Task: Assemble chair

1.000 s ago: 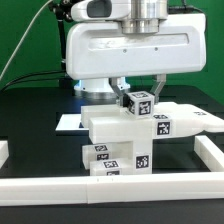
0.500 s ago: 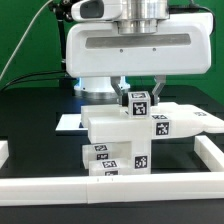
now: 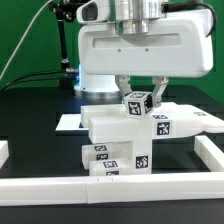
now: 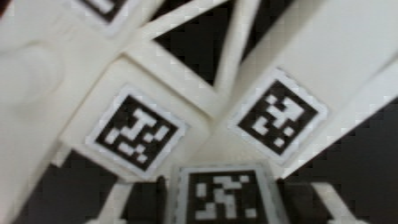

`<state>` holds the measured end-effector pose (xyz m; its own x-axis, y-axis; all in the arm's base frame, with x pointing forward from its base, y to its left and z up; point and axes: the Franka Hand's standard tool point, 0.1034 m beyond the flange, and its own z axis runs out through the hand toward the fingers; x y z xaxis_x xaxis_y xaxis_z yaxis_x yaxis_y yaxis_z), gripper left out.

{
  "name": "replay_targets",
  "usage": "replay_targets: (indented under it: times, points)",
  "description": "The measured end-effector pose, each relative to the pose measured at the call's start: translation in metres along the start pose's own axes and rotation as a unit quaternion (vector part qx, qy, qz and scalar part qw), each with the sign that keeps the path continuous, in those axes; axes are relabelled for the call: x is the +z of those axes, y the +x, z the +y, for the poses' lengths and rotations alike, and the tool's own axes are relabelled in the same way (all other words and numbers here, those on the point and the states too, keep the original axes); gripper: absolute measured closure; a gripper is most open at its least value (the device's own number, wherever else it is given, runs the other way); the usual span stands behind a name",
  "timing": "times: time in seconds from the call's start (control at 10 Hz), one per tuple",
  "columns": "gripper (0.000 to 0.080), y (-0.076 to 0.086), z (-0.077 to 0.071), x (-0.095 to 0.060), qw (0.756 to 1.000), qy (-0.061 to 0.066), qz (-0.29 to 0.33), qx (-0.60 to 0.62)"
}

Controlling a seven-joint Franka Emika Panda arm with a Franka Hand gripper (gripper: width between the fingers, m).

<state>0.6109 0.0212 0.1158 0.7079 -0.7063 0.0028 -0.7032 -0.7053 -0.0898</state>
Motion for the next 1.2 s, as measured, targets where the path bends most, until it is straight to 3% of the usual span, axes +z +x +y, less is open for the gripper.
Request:
replay_targets:
  times: [0.3,0.4,0.5,0.6,0.8,0.9,1.1,1.2]
  points:
    - [0.0514,-0.0008,-0.0008,0.0001,0.999,0.0,0.0,0.041]
    - [0.0341,-0.0007,-0.0003,-0.0001,1.0,-0.001,-0.001,0.013]
    - [0.0217,0.0003,0.0006,-0.0019,0.999,-0.005,-0.008,-0.036]
    - [0.0171,0.0035,0.0003,-0.0036,0.993,-0.004,-0.008,-0.121]
    - [0.0154,0.0013,0.0001,-0.0015,0.959,-0.012,-0.008,-0.283]
    - [0.0154,0.0024,0.0009,-0.0017,0.955,-0.012,-0.007,-0.296]
    - [0.0151,0.0035,0.0016,-0.0019,0.925,-0.015,-0.007,-0.38]
    - [0.0151,0.0072,-0.0009,-0.0031,0.887,-0.026,0.005,-0.461]
